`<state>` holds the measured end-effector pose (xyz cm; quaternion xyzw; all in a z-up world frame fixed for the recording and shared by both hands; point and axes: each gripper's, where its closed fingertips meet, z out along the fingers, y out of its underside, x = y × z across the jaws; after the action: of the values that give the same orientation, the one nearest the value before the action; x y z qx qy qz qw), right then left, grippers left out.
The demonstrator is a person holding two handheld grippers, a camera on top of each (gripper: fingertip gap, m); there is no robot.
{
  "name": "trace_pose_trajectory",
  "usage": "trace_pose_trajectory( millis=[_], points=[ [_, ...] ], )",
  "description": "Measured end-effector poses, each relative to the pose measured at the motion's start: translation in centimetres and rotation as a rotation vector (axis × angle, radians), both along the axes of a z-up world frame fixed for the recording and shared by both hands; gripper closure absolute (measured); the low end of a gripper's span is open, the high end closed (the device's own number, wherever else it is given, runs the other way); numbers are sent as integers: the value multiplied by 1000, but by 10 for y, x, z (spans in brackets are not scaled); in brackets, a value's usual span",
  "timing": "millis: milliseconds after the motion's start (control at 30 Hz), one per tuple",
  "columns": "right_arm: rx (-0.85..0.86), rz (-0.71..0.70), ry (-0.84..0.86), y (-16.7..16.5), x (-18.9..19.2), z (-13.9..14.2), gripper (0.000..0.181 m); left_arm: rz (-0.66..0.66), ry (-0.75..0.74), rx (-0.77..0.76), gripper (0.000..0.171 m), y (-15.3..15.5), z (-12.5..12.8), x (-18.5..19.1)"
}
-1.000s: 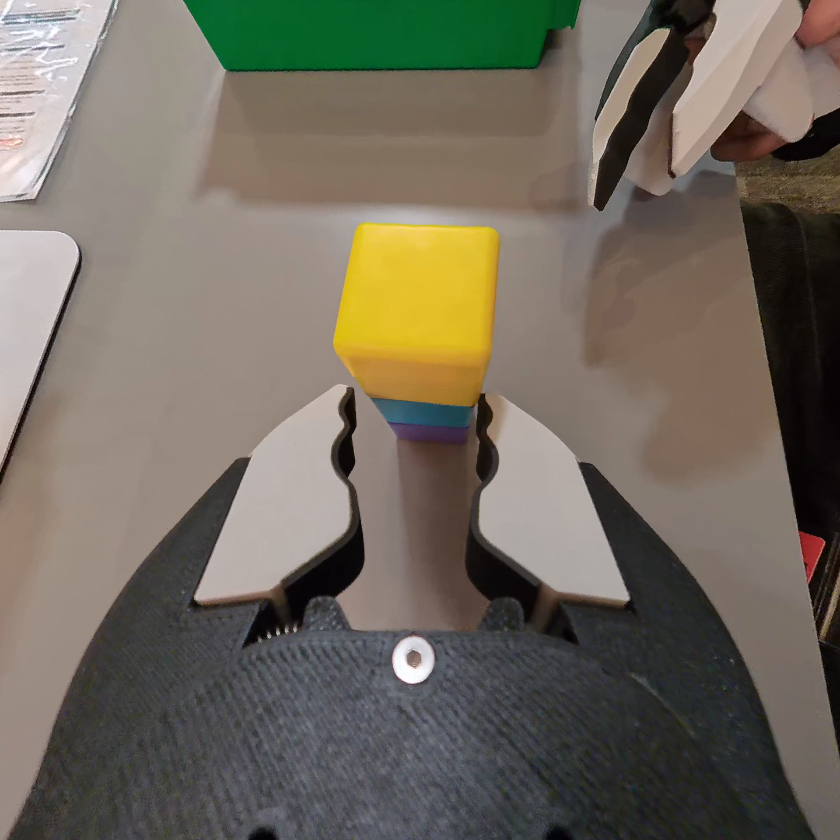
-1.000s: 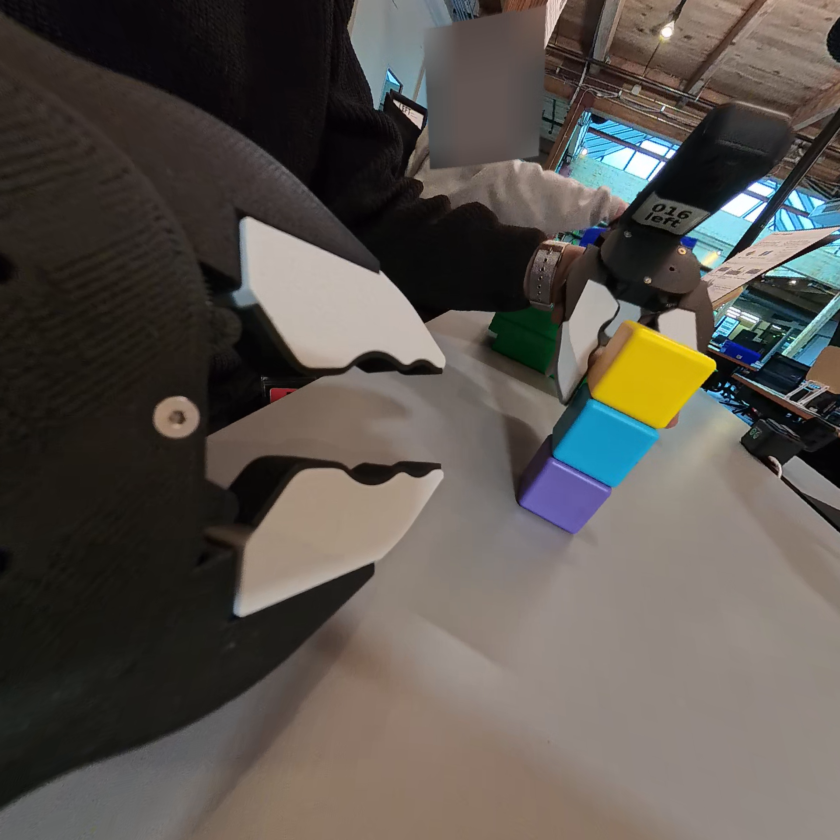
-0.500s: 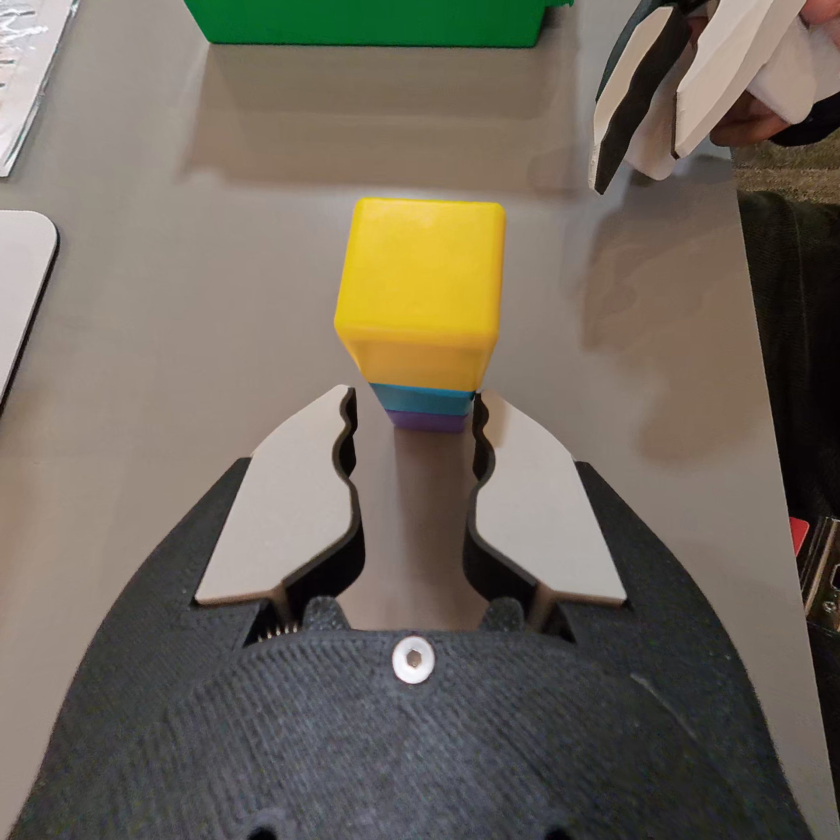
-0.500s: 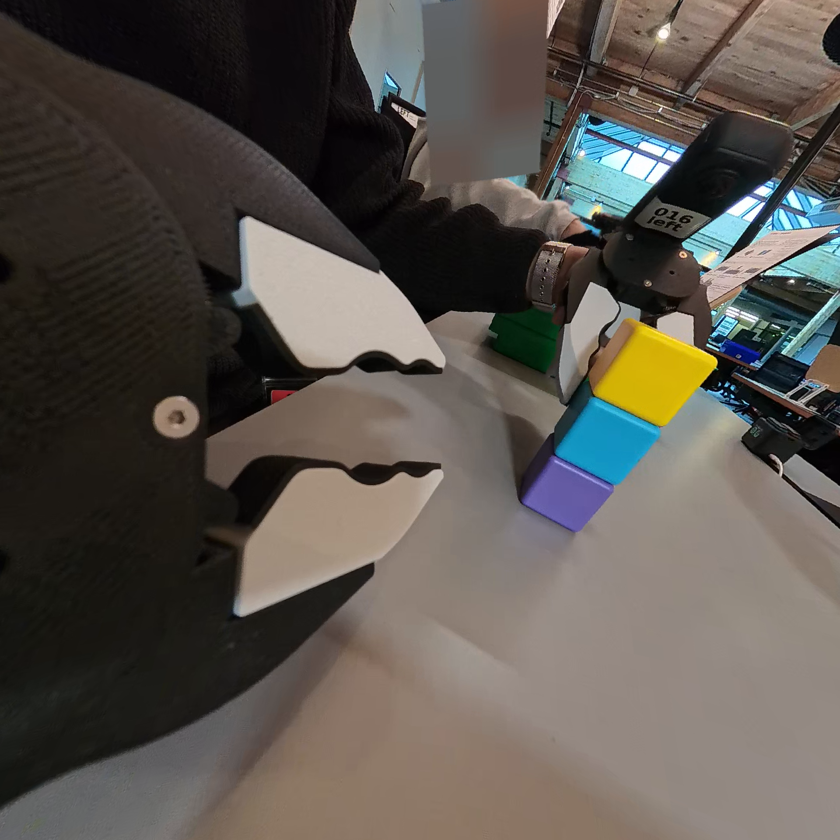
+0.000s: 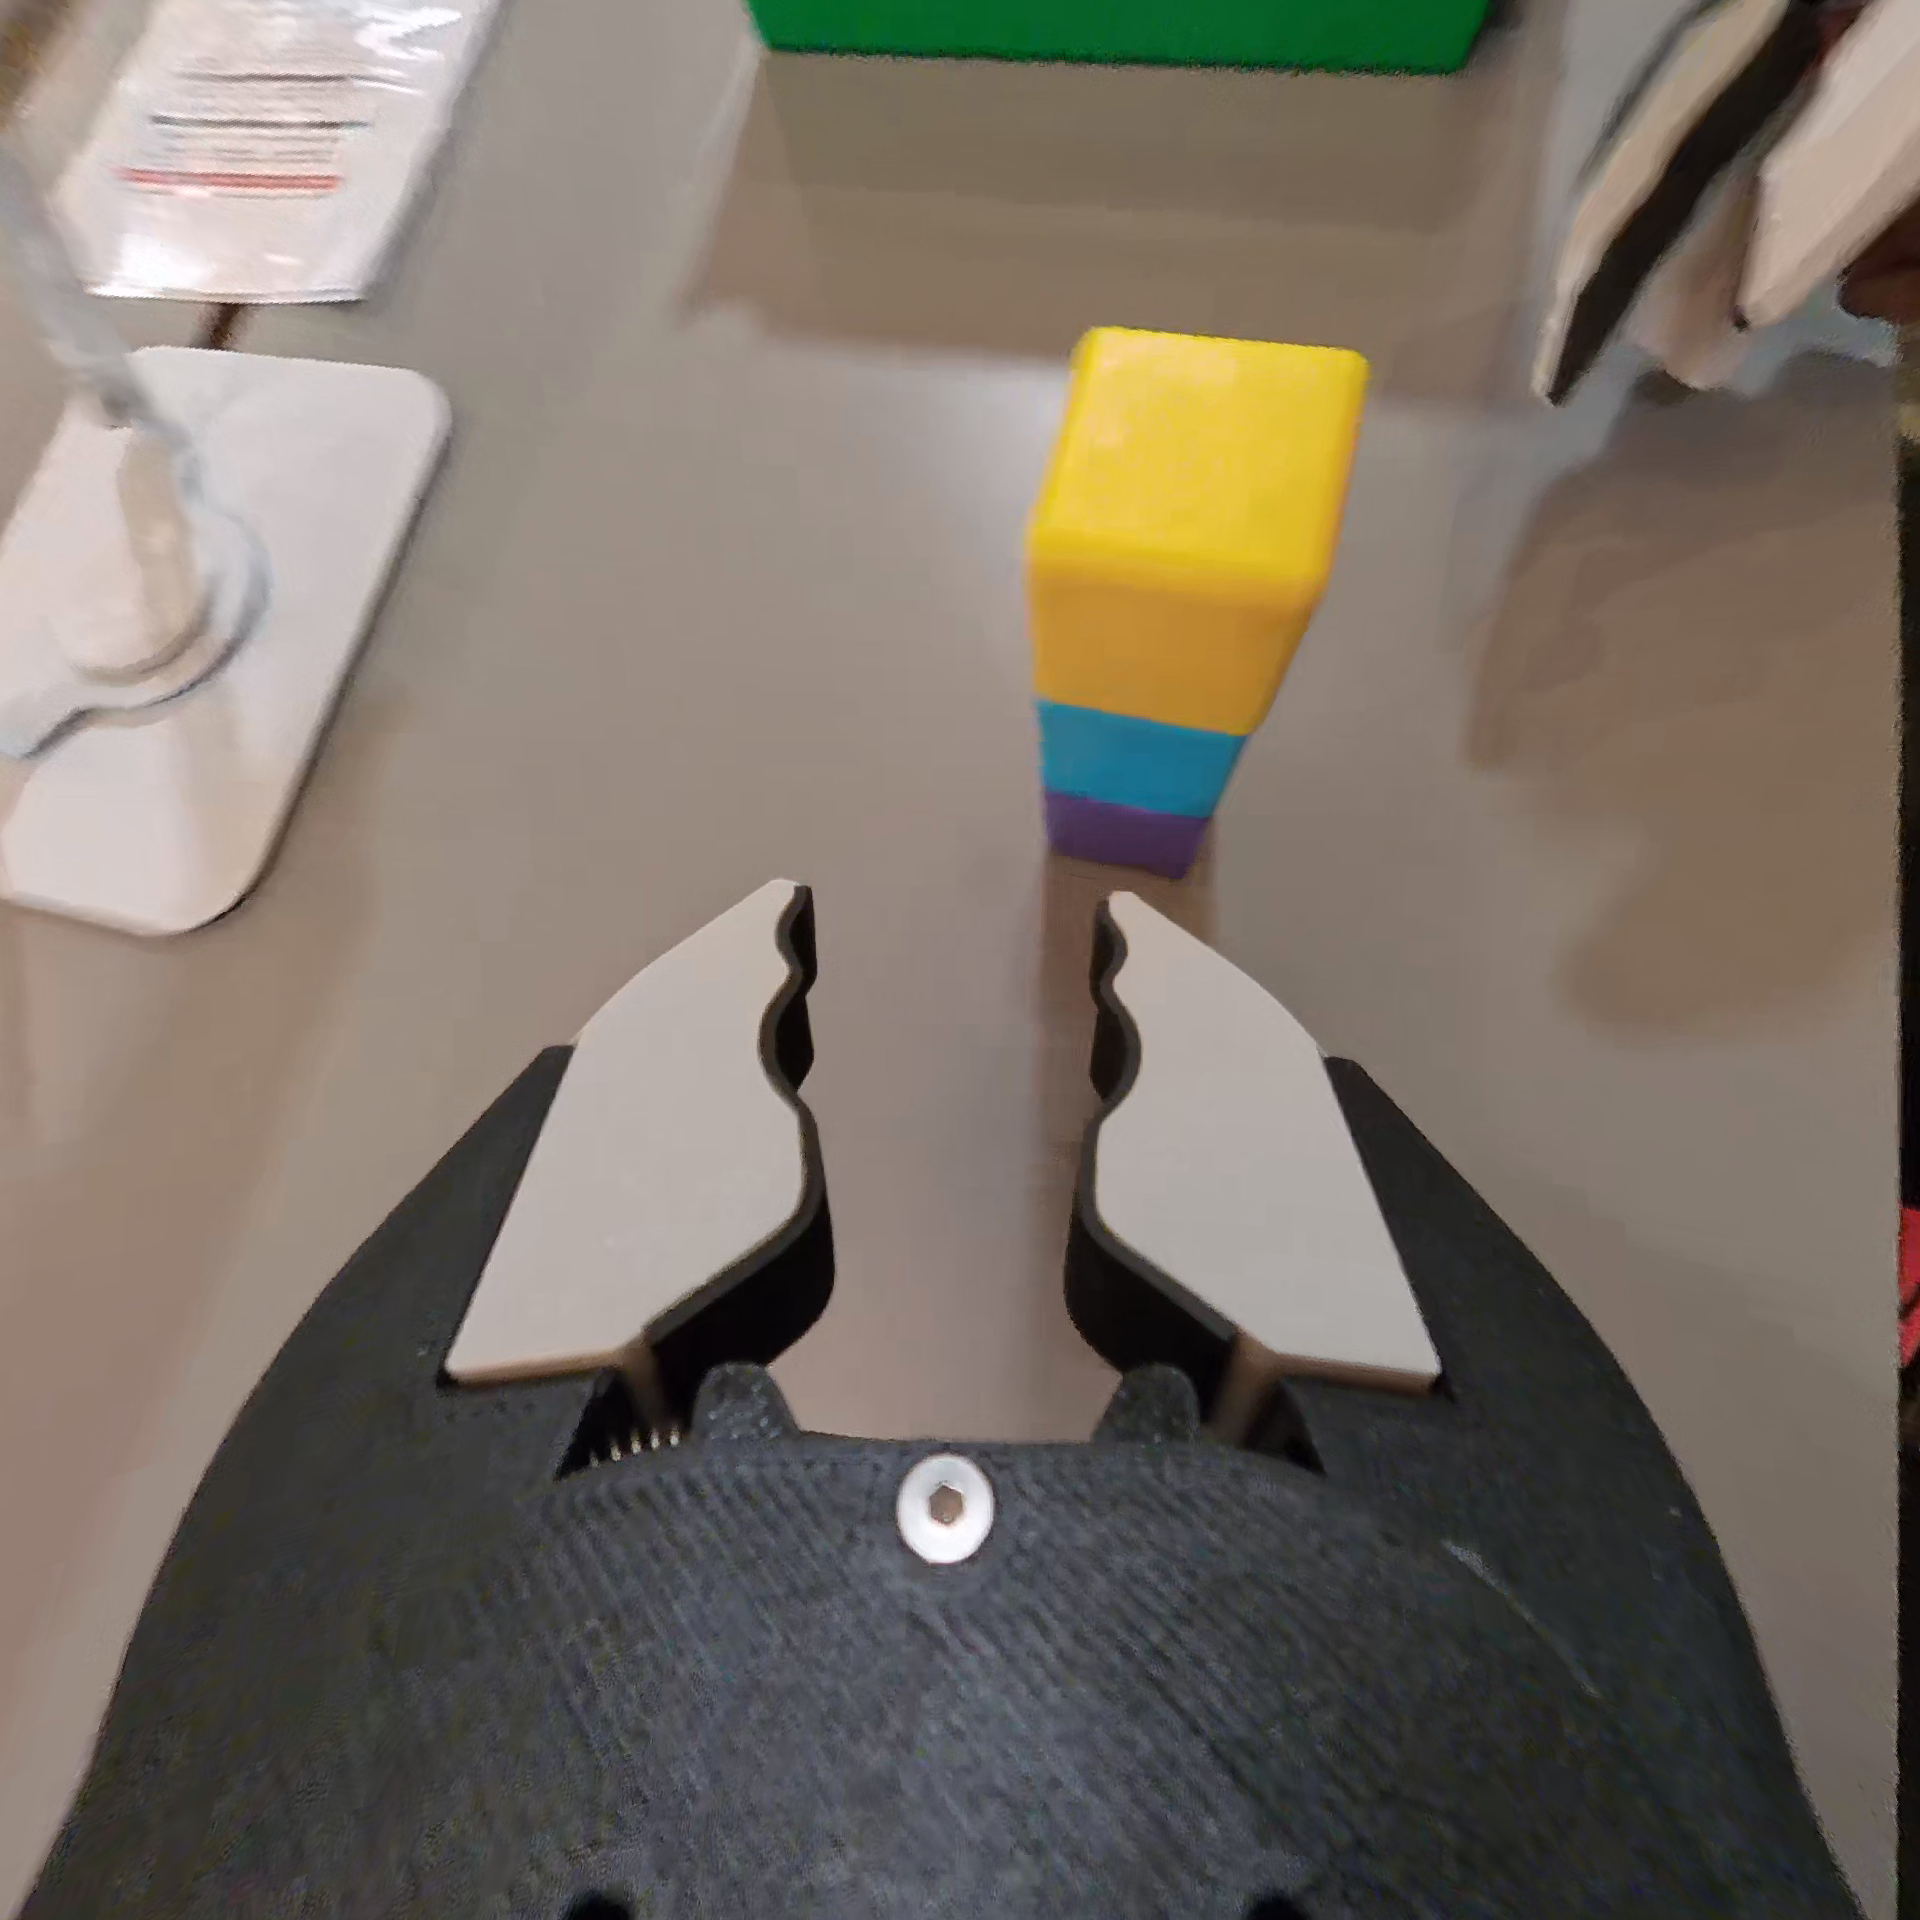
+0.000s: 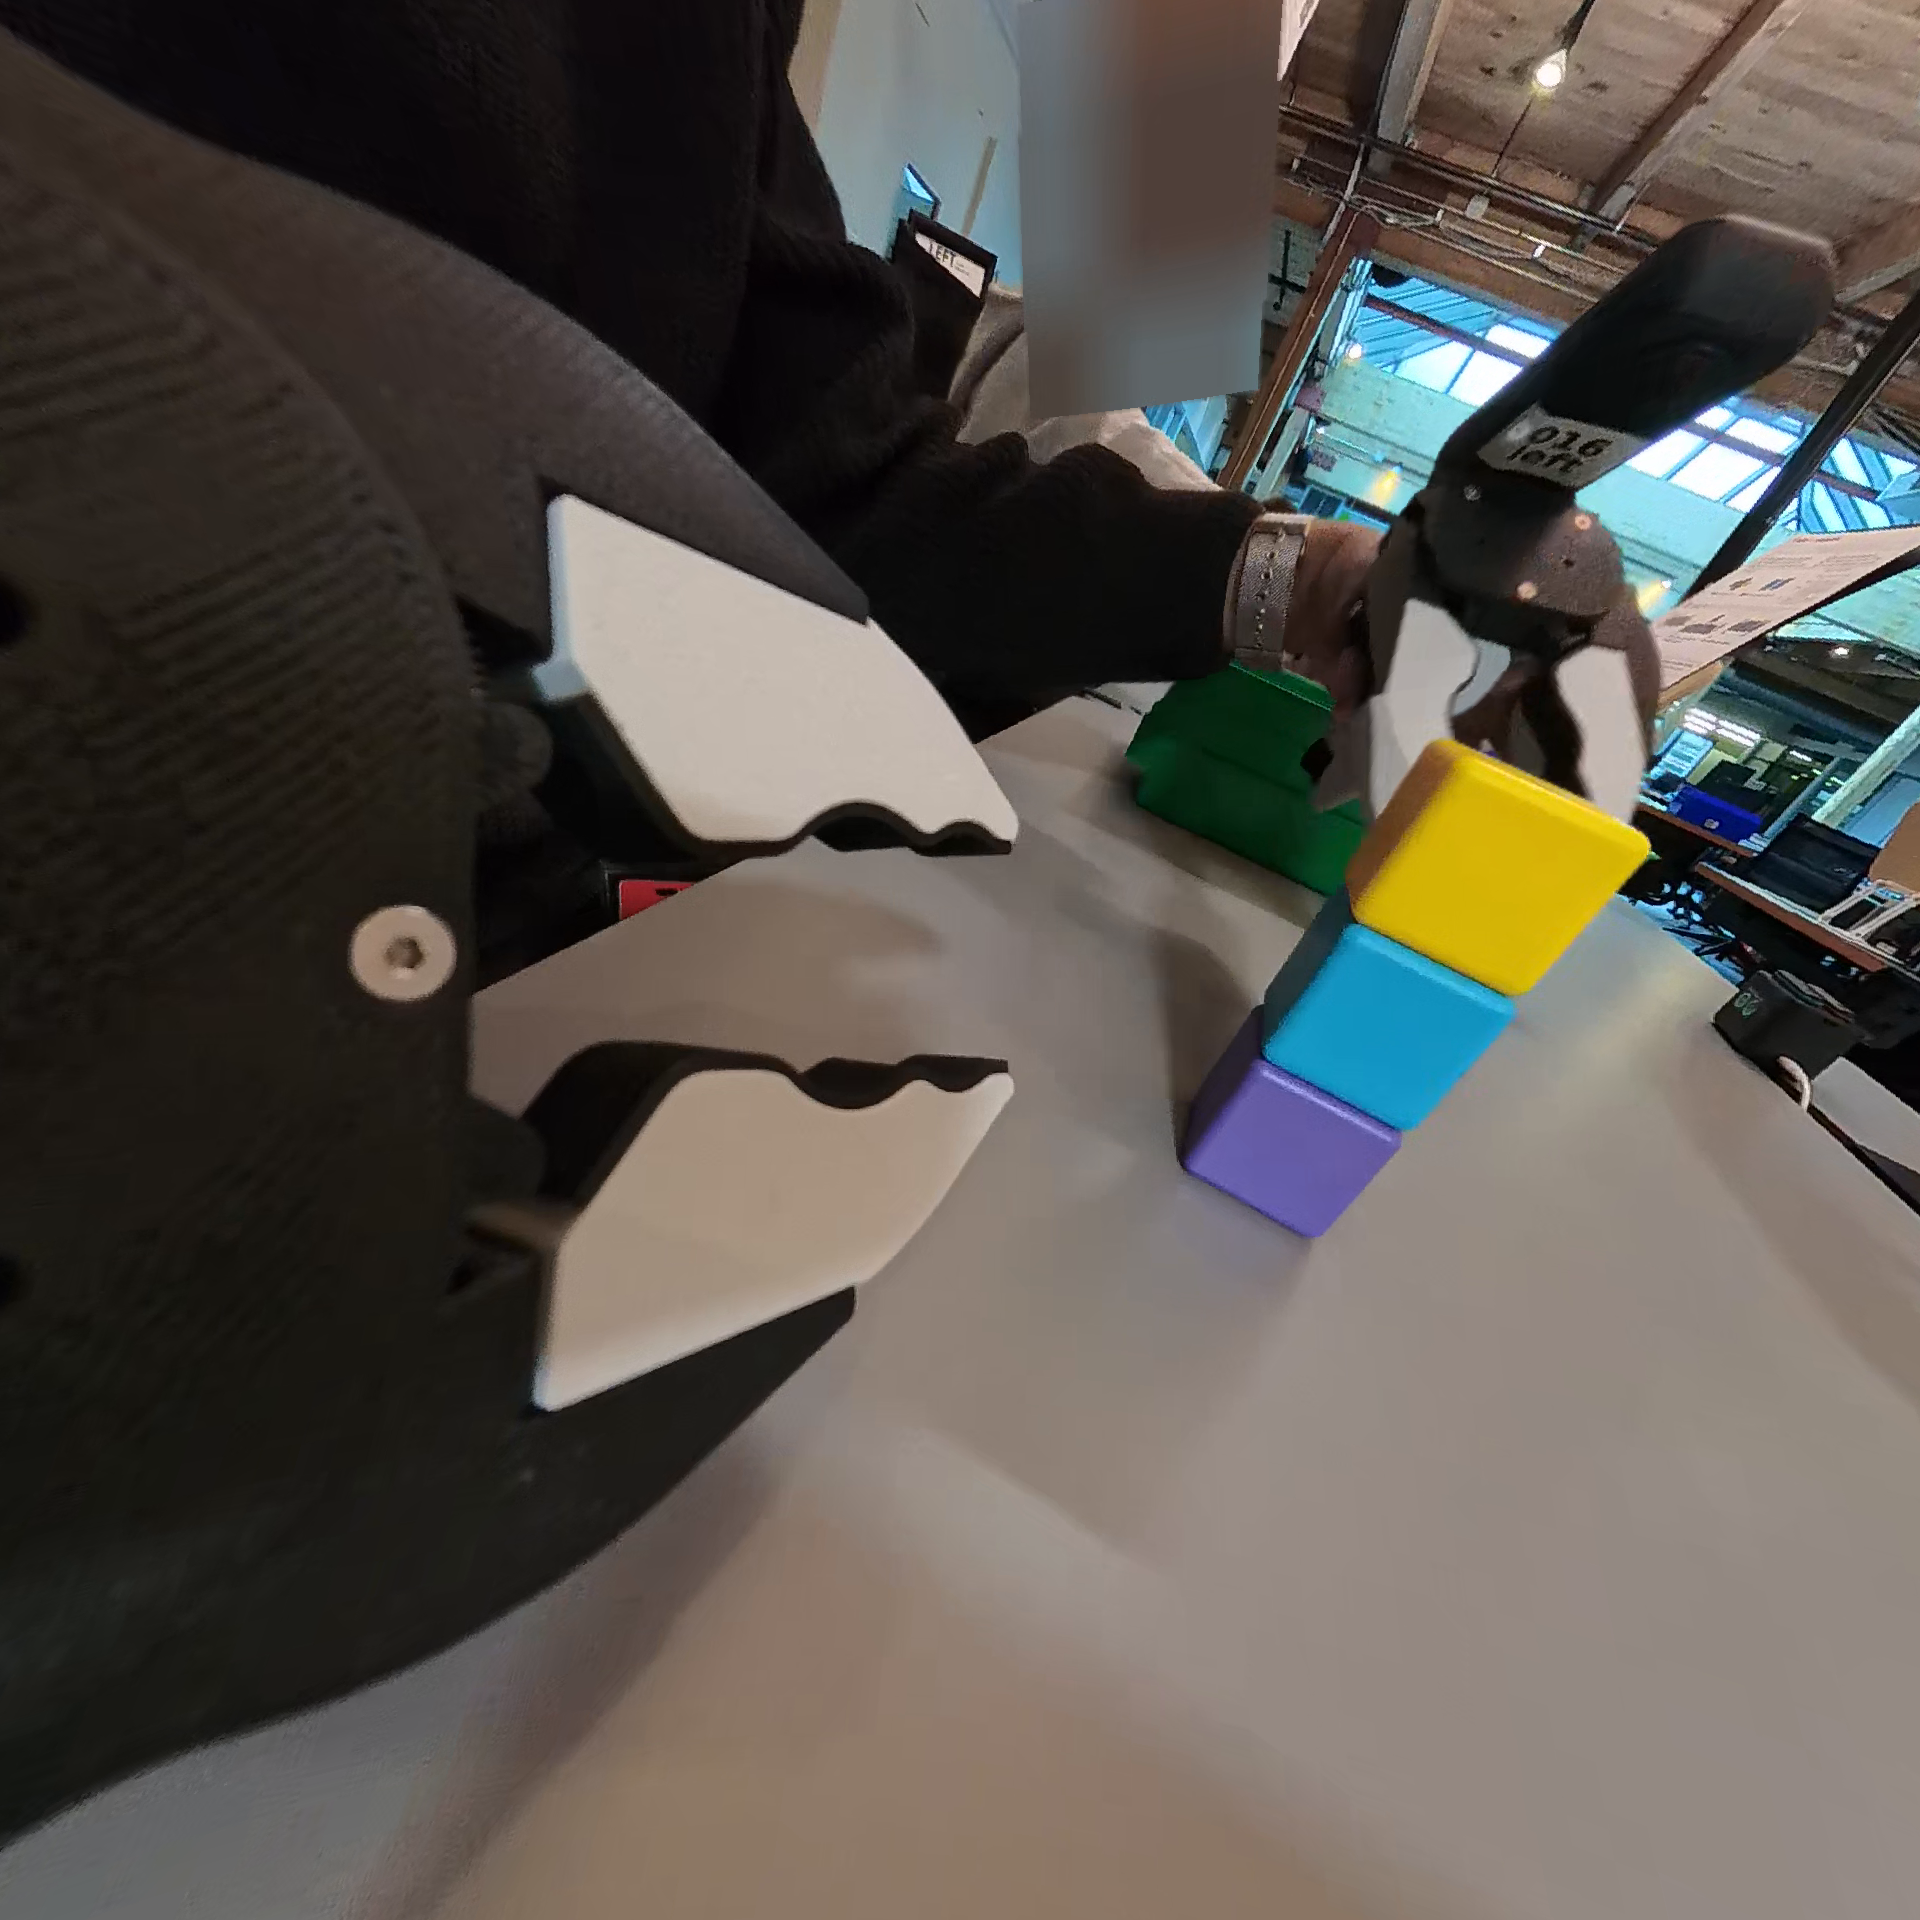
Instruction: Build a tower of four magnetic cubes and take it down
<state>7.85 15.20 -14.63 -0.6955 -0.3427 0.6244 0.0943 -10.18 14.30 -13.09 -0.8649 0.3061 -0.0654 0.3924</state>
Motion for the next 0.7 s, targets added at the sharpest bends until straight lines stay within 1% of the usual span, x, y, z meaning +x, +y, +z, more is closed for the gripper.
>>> trace_pose_trajectory(
  millis=[67,133,167,200,267,300,333,367,400,467,533,567,600,633,700],
  points=[
    [-7,21,-1,-4,-4,-1,144,147,1,96,118,3,21,-32],
    [-8,41,-2,-8,-9,-1,144,310,-40,225,120,-1,54,-68],
    [-8,50,-2,-10,-11,0,144,367,-86,286,112,-7,72,-84],
    [-10,60,-2,-11,-13,0,144,437,-130,357,99,-14,91,-102],
    [-12,79,-4,-15,-17,-1,144,638,-198,505,100,-35,127,-149],
    [-12,88,-7,-17,-18,-2,144,740,-227,561,100,-49,140,-173],
    [-13,97,-10,-18,-20,-2,143,841,-245,599,100,-65,148,-196],
    [-14,103,-12,-19,-21,-3,143,969,-248,623,100,-83,150,-222],
    [-15,109,-14,-20,-22,-4,143,1110,-242,630,100,-102,146,-248],
    [-15,116,-19,-22,-23,-5,143,1300,-197,566,100,-135,122,-286],
    [-16,117,-23,-22,-23,-6,143,1443,-52,451,99,-163,86,-318],
    [-17,116,-23,-22,-23,-6,143,1491,12,400,99,-174,69,-330],
    [-16,114,-23,-22,-23,-6,143,1527,36,351,100,-181,52,-338],
    [-14,112,-25,-22,-23,-6,143,1553,17,305,99,-184,35,-344],
    [-9,109,-30,-22,-22,-7,143,1576,-71,221,98,-182,8,-348]
  ],
)
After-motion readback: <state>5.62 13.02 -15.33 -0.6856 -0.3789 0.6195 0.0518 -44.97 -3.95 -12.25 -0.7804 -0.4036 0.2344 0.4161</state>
